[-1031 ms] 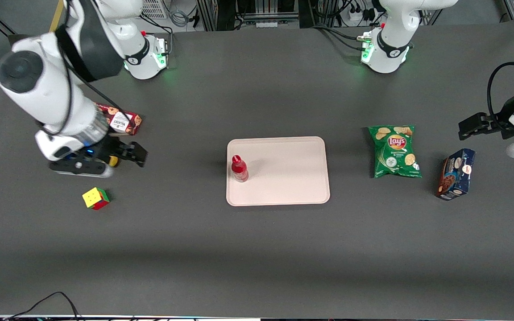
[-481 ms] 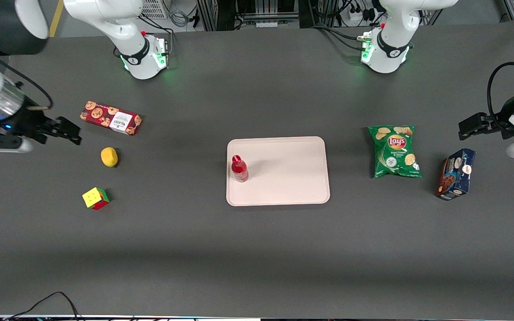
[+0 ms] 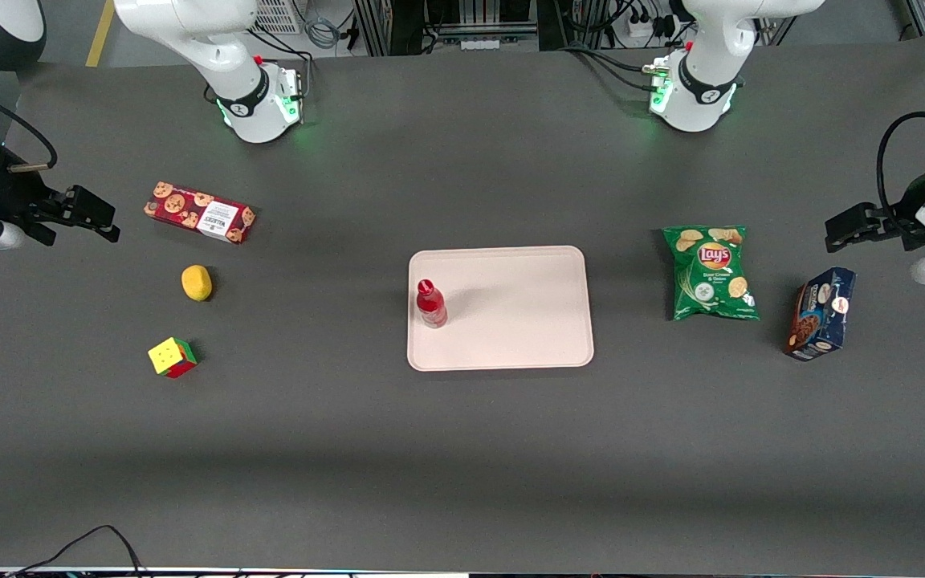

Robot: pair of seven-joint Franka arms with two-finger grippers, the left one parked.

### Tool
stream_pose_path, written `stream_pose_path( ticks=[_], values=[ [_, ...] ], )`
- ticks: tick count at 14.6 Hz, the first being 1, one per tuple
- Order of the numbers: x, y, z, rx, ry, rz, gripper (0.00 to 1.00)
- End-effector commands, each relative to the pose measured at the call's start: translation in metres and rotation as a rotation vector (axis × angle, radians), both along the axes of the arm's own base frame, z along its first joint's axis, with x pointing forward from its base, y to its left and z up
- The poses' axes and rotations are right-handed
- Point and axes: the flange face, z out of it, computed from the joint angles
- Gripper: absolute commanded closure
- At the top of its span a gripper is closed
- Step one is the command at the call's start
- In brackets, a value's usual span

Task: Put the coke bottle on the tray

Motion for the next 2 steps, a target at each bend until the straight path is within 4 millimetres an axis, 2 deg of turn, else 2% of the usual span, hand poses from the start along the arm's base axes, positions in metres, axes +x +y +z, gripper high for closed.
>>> stream_pose_path(
  ticks=[1, 2],
  values=[
    [0.0053, 0.0065, 0.0040, 0.018, 0.005, 0.032, 0.00],
    [0.0054, 0.0057, 0.0047, 0.018, 0.004, 0.030, 0.00]
  ],
)
